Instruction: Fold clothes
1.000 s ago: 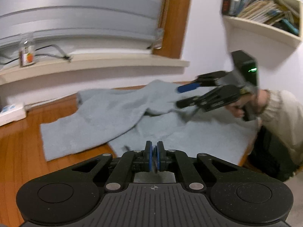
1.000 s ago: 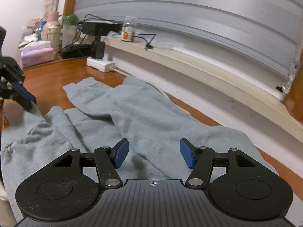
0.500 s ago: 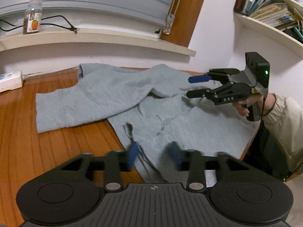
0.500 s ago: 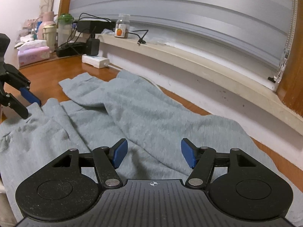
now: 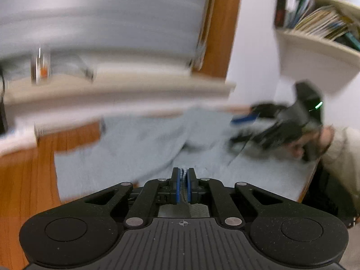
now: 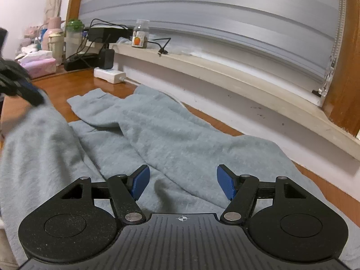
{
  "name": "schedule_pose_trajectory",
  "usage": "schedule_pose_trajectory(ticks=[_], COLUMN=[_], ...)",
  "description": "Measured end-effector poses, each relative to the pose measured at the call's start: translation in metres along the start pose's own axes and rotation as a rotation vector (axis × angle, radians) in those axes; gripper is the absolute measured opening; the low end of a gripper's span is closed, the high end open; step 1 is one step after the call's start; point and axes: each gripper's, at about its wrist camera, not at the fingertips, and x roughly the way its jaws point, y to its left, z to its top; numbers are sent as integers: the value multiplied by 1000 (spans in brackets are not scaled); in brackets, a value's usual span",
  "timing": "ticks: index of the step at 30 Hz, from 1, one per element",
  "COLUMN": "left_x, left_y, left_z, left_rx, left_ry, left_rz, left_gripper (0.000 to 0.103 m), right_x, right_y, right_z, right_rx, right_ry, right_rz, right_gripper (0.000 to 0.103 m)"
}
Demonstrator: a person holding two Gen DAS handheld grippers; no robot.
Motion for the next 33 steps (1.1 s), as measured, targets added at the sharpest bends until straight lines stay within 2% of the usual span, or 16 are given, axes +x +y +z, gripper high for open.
schedule_pose_trajectory(ticks=[2, 5, 6, 8, 10, 13, 16, 17, 19, 21, 22, 24, 27, 29, 31, 33], left_x=[10, 5, 2, -3, -5, -2, 12, 17, 24, 25, 23, 21, 24, 27, 30, 34], left_y=[7, 9, 10, 7, 0, -18, -32, -34, -34, -31, -30, -29, -33, -38, -43, -48], left_z=[-5, -6, -5, -1, 3, 6, 2, -1, -8, -13, -15, -16, -11, -7, -2, 3], left_rx=[-29, -47, -50, -41, -11, 34, 80, 92, 98, 89, 83, 83, 95, 104, 113, 122], left_ry=[52, 61, 56, 38, 24, 19, 55, 77, 109, 119, 118, 120, 110, 100, 91, 81], left_rz=[6, -18, -11, 15, 33, 7, -20, -18, -5, -4, -7, -5, -12, -20, -27, -34], left_gripper=[7, 11, 14, 34, 43, 44, 44, 42, 38, 39, 38, 39, 39, 39, 41, 49], right_x=[-2, -7, -9, -12, -15, -18, -18, -18, -18, -19, -20, -25, -34, -37, -41, -57], right_y=[-1, -4, -6, -8, -7, -2, 5, 7, 8, 7, 4, 0, -5, -7, -9, -19], right_z=[0, -1, -1, -2, -5, -11, -17, -19, -21, -21, -21, -20, -16, -16, -21, -30], right_rx=[2, 31, 42, 60, 54, 33, 8, -3, -13, -18, -18, -17, -15, -23, -33, -3], right_ry=[-5, -7, -8, -7, 11, 51, 88, 100, 111, 112, 104, 77, 24, 39, 71, 58], right_rz=[-1, 42, 59, 102, 175, 267, 326, 328, 315, 302, 290, 261, 183, 188, 185, 141], right_gripper=[66, 66, 65, 63, 56, 55, 54, 51, 37, 10, 4, 2, 1, 3, 16, 47])
